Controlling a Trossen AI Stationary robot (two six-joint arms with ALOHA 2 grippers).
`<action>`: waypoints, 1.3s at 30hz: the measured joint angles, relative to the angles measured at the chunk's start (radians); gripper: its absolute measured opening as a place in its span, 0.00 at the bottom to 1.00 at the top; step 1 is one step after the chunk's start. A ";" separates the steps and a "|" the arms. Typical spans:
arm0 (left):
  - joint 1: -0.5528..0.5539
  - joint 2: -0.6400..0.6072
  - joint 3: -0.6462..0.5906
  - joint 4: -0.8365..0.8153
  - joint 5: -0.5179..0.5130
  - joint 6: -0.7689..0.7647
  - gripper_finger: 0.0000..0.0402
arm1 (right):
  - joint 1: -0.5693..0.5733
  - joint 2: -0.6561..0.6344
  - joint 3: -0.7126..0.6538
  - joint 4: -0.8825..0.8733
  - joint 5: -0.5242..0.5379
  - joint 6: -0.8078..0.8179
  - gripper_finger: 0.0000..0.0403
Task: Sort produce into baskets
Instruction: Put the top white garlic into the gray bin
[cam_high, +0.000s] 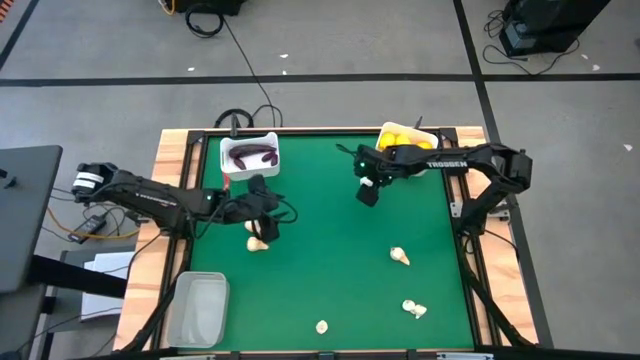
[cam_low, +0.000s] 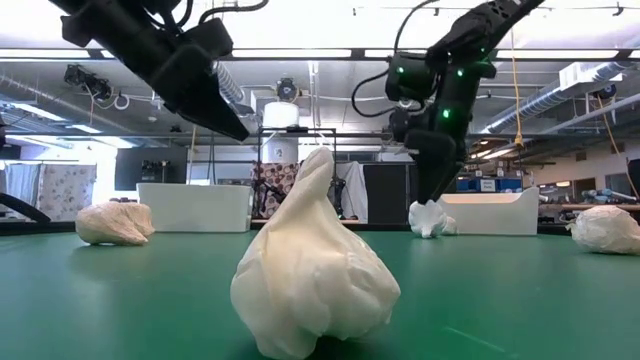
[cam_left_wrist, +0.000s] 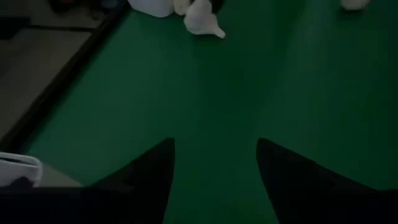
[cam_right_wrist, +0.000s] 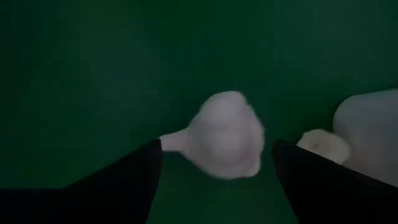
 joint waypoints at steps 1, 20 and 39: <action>0.000 0.006 0.000 0.008 -0.009 0.005 0.58 | 0.000 0.000 -0.016 0.021 0.006 -0.006 0.79; -0.032 0.125 0.000 0.218 -0.017 0.065 0.58 | 0.097 -0.024 -0.114 0.336 -0.077 0.059 0.34; -0.183 0.368 0.001 0.612 -0.337 0.404 0.58 | 0.445 -0.033 -0.114 0.794 -0.012 0.333 0.34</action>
